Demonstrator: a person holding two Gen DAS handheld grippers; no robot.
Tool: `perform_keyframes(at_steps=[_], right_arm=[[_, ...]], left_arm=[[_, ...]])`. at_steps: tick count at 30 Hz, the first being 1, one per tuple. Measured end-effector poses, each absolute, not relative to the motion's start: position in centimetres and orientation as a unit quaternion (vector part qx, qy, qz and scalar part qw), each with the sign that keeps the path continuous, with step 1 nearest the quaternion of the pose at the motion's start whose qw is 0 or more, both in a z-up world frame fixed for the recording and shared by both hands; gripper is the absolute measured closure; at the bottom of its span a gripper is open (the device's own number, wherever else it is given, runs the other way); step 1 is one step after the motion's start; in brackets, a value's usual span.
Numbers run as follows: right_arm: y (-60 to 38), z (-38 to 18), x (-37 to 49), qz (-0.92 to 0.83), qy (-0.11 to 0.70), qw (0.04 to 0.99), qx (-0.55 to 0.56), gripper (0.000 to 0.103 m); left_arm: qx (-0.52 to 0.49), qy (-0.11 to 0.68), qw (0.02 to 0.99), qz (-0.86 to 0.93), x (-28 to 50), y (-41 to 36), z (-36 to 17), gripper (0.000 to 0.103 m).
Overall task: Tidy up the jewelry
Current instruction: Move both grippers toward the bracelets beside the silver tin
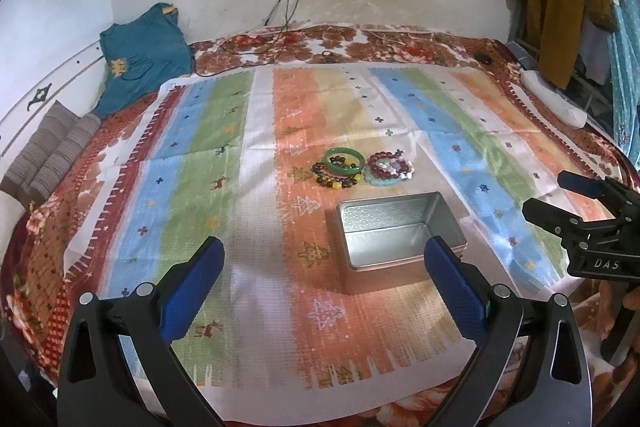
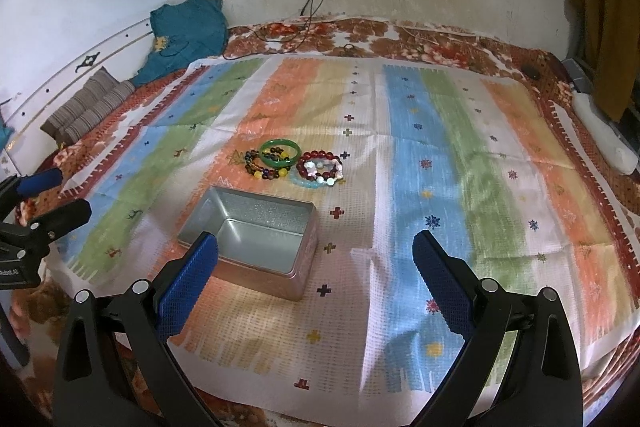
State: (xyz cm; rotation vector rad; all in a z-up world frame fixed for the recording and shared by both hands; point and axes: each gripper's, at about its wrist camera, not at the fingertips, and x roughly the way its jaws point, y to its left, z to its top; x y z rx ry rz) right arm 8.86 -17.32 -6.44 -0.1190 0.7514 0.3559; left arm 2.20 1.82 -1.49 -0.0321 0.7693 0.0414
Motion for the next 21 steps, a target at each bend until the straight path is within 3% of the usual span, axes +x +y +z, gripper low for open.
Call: perform_keyframes(at_steps=[21], right_arm=[[-16.9,-6.6,12.0,0.167,0.387,0.906,-0.047,0.004]], left_arm=[[-0.021,0.393,0.919,0.036,6.8,1.6,-1.4,0.006]])
